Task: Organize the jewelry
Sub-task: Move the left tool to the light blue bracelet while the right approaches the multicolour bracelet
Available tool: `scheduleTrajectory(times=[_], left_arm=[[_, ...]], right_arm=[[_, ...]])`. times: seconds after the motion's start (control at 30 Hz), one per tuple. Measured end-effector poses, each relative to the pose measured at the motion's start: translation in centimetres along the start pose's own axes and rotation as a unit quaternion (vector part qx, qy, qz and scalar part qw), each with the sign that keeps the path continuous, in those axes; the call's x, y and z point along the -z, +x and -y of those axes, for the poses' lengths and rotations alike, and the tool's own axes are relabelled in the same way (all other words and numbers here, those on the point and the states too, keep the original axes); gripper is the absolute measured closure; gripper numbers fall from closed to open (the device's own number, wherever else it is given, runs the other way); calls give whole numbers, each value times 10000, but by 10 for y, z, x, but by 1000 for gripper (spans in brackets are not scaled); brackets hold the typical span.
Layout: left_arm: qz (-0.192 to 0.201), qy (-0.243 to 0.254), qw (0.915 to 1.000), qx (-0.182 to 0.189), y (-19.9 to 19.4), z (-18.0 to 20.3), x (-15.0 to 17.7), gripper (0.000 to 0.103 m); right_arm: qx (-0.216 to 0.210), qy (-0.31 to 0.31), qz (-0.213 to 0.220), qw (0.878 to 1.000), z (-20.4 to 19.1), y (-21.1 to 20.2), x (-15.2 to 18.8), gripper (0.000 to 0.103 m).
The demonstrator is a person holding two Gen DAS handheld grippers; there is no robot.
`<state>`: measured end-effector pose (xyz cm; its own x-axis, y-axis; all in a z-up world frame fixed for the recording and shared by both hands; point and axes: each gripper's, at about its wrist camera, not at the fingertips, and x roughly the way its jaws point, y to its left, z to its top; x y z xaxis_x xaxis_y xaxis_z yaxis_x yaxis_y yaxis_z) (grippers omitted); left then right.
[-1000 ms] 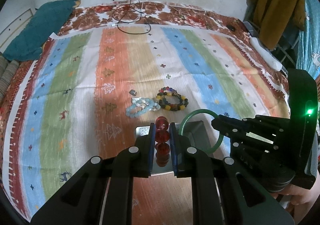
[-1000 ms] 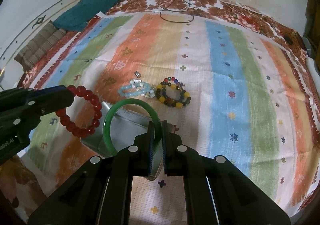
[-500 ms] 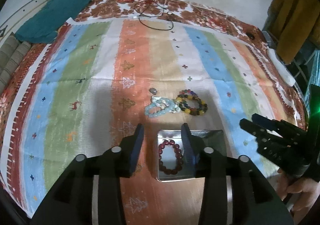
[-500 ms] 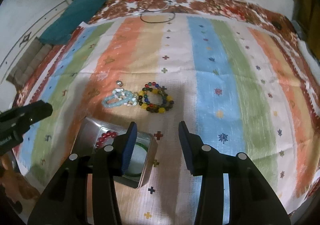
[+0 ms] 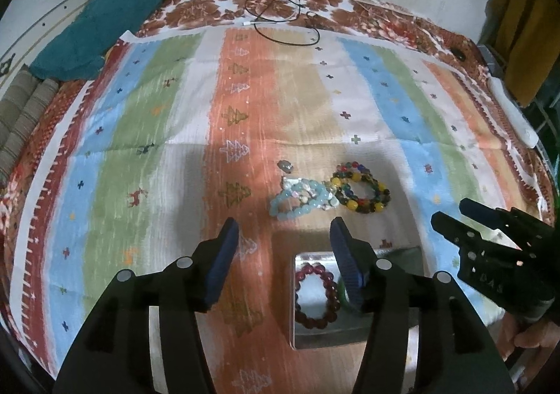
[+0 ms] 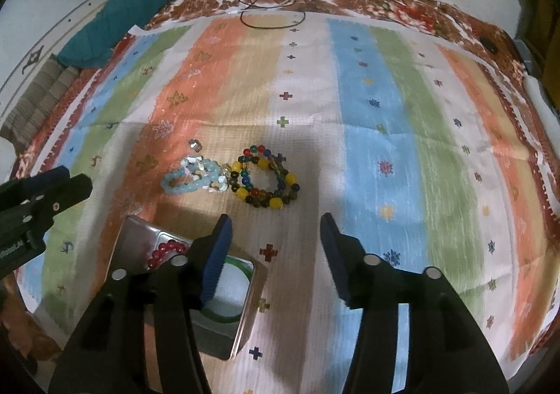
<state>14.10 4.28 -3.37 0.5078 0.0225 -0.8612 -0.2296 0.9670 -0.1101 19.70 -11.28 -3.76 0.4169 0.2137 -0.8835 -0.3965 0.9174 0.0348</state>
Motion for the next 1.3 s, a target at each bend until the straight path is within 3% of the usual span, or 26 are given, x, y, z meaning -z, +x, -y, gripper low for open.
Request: scheduleTrajectory(times=[0.6,1.3], left_arm=[[-315,203,9989,-292,52,-1,-29,38],[-830,-77,9965,-77,118,-14,-52,37]], right_arm=[[157,-163,-213,9995,0,37,-24,42],[10,-272,-548,9981,0,81,-43,38]])
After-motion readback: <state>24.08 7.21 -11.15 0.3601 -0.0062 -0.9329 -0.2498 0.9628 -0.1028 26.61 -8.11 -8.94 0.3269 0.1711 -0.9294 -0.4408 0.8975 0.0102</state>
